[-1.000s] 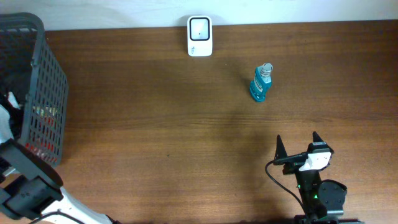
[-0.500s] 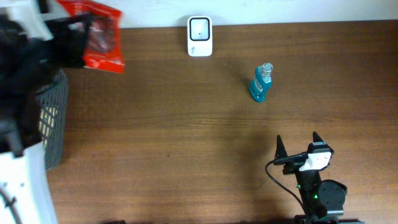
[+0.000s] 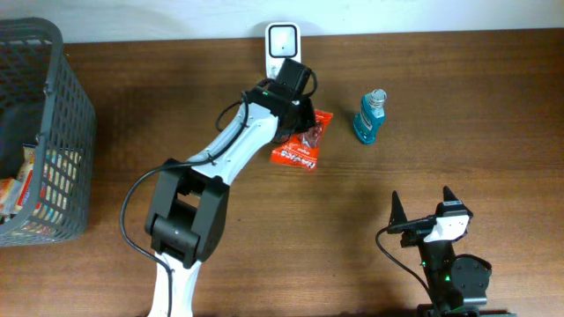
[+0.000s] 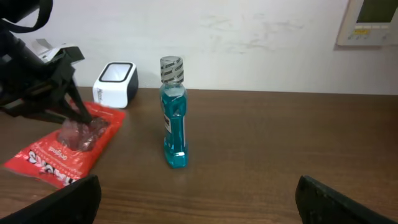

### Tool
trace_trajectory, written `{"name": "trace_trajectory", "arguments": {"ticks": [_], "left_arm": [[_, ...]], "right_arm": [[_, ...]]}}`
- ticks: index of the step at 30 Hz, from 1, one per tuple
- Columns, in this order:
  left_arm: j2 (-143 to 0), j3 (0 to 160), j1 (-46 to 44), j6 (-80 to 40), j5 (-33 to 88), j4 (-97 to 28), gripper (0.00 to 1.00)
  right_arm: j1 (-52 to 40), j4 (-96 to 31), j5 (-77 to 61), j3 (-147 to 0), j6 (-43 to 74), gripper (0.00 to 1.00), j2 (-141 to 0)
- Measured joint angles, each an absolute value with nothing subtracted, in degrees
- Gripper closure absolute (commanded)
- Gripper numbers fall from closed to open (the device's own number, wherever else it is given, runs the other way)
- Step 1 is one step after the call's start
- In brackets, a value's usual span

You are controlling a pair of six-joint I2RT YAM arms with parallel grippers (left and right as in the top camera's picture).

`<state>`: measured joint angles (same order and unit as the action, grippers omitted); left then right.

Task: Scan the item barcode
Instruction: 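Move the red snack bag from basket to scanner with left gripper, then drop the small orange packet beside the red bag with left gripper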

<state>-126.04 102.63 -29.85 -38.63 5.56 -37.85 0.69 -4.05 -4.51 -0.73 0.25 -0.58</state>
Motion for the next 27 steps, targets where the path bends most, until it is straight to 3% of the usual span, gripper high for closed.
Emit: {"name": "trace_trajectory", "arguments": {"ticks": [1, 5, 6, 9, 11, 14, 17, 19, 25, 27], "left_arm": [[-126.04, 102.63, -30.02, -38.83, 5.48, -37.87, 0.2], [-125.86, 108.29, -29.17, -31.05, 9.37, -41.43, 0.18], [-125.67, 111.66, -28.34, -28.73, 10.17, -45.06, 0.13], [-116.77, 122.93, -21.85, -20.34, 11.07, -55.53, 0.12], [-107.48, 126.19, -14.0, -17.43, 8.27, -60.53, 0.12], [-97.82, 126.96, 6.66, -15.94, -1.78, -66.65, 0.12], [-99.31, 126.8, 27.42, -15.59, -10.0, -69.12, 0.16], [-103.68, 126.65, 35.99, -15.57, -11.27, -73.6, 0.24], [-121.27, 126.41, 37.98, -14.5, -20.64, -81.76, 0.13], [-125.32, 126.39, 37.98, -13.89, -23.75, -82.28, 0.15]], "right_arm": [[0.69, -4.05, -4.51, -0.73, 0.23, 0.01, -0.58], [0.69, -4.05, -4.51, -0.73, 0.25, 0.01, -0.58], [0.69, -4.05, -4.49, -0.73, 0.23, 0.01, -0.58], [0.69, -4.03, -4.51, -0.73, 0.25, 0.01, -0.58], [0.69, -4.05, -4.49, -0.73, 0.21, 0.01, -0.64], [0.69, -4.03, -4.51, -0.73, 0.23, 0.02, -0.64], [0.69, -4.03, -4.51, -0.73, 0.3, 0.02, -0.62], [0.69, -4.03, -4.51, -0.73, 0.23, 0.01, -0.64], [0.69, -4.05, -4.47, -0.73, 0.23, 0.02, -0.62], [0.69, -4.05, -4.49, -0.73, 0.27, 0.01, -0.62]]}}
